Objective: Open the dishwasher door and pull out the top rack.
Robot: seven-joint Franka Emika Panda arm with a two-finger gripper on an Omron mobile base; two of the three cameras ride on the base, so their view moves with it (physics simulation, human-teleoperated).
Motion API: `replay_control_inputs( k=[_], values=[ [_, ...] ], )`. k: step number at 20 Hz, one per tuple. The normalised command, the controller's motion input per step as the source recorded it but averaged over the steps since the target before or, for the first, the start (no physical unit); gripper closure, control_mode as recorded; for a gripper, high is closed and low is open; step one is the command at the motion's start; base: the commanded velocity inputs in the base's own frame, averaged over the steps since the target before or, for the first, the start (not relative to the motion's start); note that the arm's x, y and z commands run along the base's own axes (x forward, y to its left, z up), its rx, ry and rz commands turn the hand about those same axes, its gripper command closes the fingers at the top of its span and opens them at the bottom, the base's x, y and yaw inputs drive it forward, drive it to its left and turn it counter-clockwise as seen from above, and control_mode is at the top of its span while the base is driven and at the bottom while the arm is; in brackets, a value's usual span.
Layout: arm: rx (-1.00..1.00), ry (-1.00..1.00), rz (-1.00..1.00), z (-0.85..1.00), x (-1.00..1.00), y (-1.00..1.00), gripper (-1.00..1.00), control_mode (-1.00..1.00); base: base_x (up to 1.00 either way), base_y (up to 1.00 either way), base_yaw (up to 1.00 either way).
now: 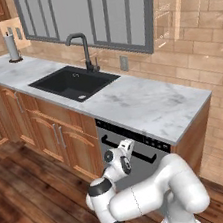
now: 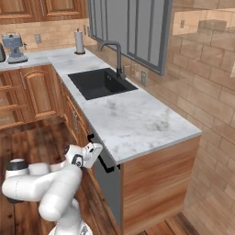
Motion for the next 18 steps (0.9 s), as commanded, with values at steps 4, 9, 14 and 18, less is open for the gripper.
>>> replay_control_inputs(
  k=[4, 9, 14, 18],
  values=[
    [0.0, 0.0, 0.0, -0.87, -0.33, 0.64, 1.0, -1.0, 0.0, 0.0, 0.0],
    [-0.01, -0.01, 0.0, -0.92, -0.51, 0.9, 1.0, -1.0, 0.0, 0.0, 0.0],
    [-0.08, -0.04, 0.0, -0.94, -0.61, 1.0, 1.0, -1.0, 0.0, 0.0, 0.0],
    [-0.06, -0.01, 0.0, -0.92, -0.56, 0.99, 1.0, -1.0, 0.0, 0.0, 0.0]
  ],
)
